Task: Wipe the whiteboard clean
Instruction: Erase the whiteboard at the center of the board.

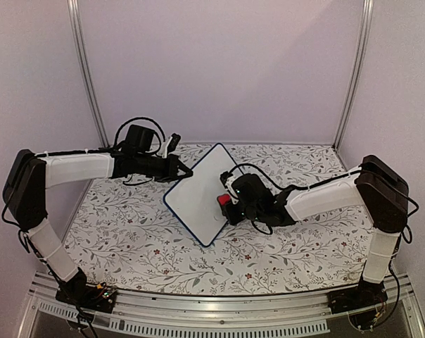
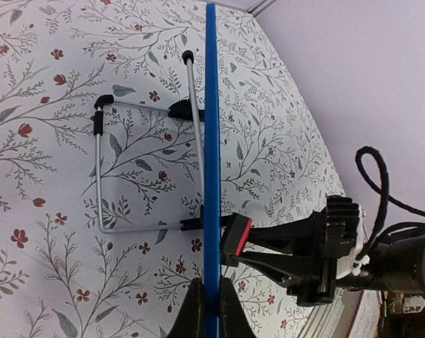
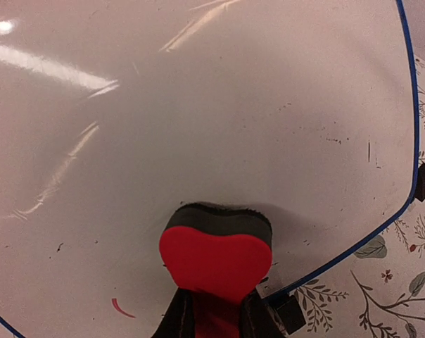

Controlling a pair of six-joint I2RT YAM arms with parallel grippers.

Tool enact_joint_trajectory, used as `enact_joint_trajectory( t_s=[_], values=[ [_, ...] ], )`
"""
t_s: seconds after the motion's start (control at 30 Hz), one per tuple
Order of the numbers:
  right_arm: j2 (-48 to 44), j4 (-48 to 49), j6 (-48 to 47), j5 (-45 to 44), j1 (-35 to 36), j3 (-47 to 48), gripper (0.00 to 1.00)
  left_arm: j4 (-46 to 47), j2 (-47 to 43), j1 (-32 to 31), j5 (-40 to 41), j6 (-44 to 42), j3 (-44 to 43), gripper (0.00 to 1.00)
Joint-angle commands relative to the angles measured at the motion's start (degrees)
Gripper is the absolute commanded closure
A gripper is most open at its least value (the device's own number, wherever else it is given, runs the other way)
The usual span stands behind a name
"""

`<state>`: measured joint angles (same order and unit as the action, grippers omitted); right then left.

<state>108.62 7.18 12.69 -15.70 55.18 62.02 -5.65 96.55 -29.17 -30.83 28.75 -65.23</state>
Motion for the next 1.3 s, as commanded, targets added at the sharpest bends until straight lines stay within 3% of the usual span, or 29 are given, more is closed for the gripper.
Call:
enact_joint_trajectory(
  t_s=[0.0, 0.6, 0.73, 0.9, 1.27],
  values=[
    [0.61, 2.47, -0.43, 2.25, 1.74, -2.25, 1.0, -0.55, 0.23, -0.63, -2.31, 0.06, -0.6, 1.0],
    [-4.0, 12.22, -4.05, 9.19, 7.46, -6.59, 1.0, -0.52, -0.12, -0.65, -2.24, 0.08, -0.51, 1.0],
    [-7.81, 12.21, -4.33, 5.01, 7.46, -7.77, 1.0, -0.54, -0.23, -0.68, -2.15, 0.05, -0.51, 1.0],
    [-12.92, 11.4, -1.46, -1.26, 4.56, -10.04, 1.0, -0.51, -0.44, -0.63, -2.34, 0.03, -0.55, 1.0],
    [-9.3, 16.86, 6.96, 8.21, 0.06, -10.13, 1.0, -0.47, -0.42, -0.85, -2.29, 0.12, -0.51, 1.0]
  ],
)
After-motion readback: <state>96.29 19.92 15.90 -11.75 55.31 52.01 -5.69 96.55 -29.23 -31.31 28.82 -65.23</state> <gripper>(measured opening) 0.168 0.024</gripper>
